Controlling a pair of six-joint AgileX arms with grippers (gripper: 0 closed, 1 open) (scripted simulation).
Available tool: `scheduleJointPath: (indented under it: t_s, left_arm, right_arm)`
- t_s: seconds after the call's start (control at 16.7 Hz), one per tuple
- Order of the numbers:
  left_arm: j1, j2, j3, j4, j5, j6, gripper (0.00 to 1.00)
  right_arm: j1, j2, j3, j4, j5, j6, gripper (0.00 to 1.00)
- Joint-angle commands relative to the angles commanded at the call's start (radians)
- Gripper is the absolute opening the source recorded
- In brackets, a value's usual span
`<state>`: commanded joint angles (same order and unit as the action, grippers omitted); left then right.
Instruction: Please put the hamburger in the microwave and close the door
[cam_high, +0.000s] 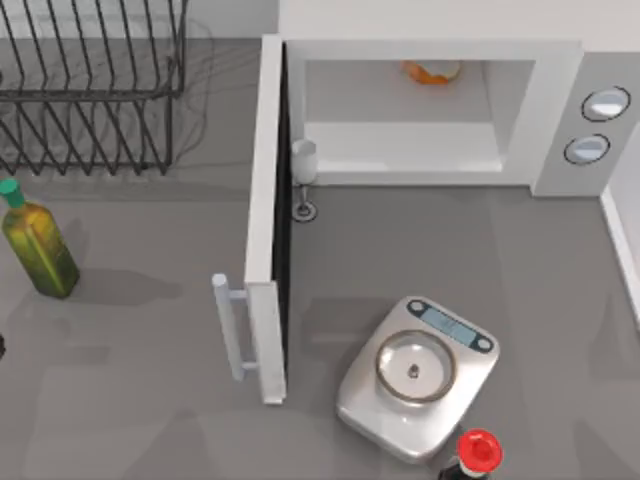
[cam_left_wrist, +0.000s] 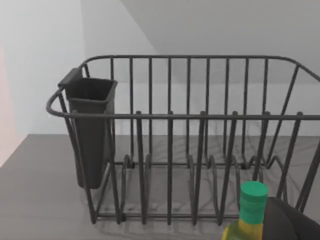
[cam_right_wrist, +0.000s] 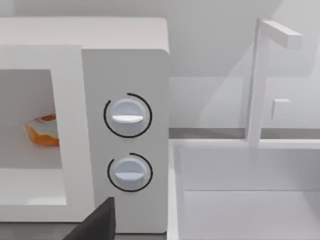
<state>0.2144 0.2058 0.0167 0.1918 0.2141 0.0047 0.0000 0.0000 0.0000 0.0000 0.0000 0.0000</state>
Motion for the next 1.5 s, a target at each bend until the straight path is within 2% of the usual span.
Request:
scheduleJointPath:
  t_s: [0.12,0.3,0.66,0.96,1.14,1.5]
  left_arm:
    - [-0.021,0.023,0.029,-0.027,-0.032,-0.010,0.00]
    - [-0.127,0.137,0.136,-0.141,-0.149,-0.074,0.00]
    - [-0.481,0.573,0.457,-0.450,-0.349,-0.213,0.00]
    - [-0.738,0.802,0.681,-0.691,-0.529,-0.344,0.00]
    - [-0.800,0.874,0.760,-0.754,-0.599,-0.419,0.00]
    - [-0.799,0.876,0.762,-0.754,-0.601,-0.424,0.00]
  right_arm:
    - [0.000,0.000,0.000,0.000,0.000,0.000,1.00]
    - [0.000,0.000,0.000,0.000,0.000,0.000,1.00]
    - [0.000,0.000,0.000,0.000,0.000,0.000,1.00]
    - [0.000,0.000,0.000,0.000,0.000,0.000,1.00]
    - [0.000,0.000,0.000,0.000,0.000,0.000,1.00]
    - [0.000,0.000,0.000,0.000,0.000,0.000,1.00]
